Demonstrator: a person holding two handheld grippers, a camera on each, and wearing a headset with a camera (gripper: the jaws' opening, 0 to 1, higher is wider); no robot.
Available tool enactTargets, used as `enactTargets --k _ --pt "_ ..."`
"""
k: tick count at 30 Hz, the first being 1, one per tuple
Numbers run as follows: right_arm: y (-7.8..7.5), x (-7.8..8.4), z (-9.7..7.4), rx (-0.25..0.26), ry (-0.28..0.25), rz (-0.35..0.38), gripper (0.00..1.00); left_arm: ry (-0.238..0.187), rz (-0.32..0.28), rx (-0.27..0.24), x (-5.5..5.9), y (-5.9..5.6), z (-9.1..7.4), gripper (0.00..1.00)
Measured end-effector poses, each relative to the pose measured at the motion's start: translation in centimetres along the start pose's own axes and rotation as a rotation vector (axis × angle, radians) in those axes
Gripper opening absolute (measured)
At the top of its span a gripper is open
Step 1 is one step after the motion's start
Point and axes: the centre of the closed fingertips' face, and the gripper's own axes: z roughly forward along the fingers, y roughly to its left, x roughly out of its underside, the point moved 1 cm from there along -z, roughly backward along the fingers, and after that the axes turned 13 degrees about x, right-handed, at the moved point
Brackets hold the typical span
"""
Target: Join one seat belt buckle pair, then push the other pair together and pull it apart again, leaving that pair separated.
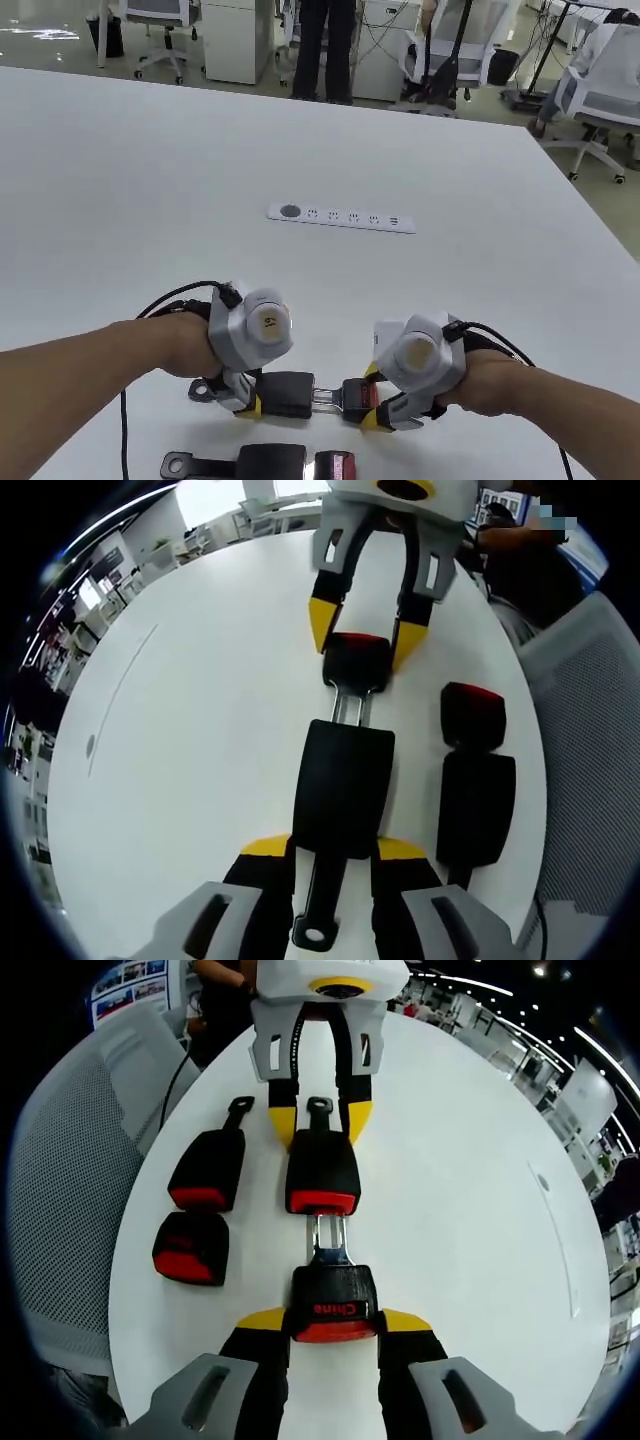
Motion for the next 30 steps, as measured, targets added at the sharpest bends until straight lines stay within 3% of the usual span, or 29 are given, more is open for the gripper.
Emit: enactTargets --k 13,17,20,24,30 --pt "0.0 1.4 -0.7 -0.008 0.012 -0.017 0.3 0.003 -0.032 0.0 0.2 0.0 0.0 0.29" --pt "0.1 1.6 -1.1 -0.01 0.014 -0.025 0.3 -0.006 -0.083 0.018 0.4 -0.3 0.1 0.26" --pt "0.0 1.9 -1.3 -0.01 0.017 -0.027 0.3 -0.004 -0.013 0.007 0.2 -0.7 0.0 0.22" --pt "-0.3 2.4 -1.4 -0.011 0.017 -0.027 0.3 -0.023 -0.044 0.001 0.3 -0.4 -0.1 0.21" --pt "-0.5 2.8 -1.4 -0.011 0.02 -0.027 0.3 -0.016 -0.047 0.007 0.3 -0.5 -0.1 0.21"
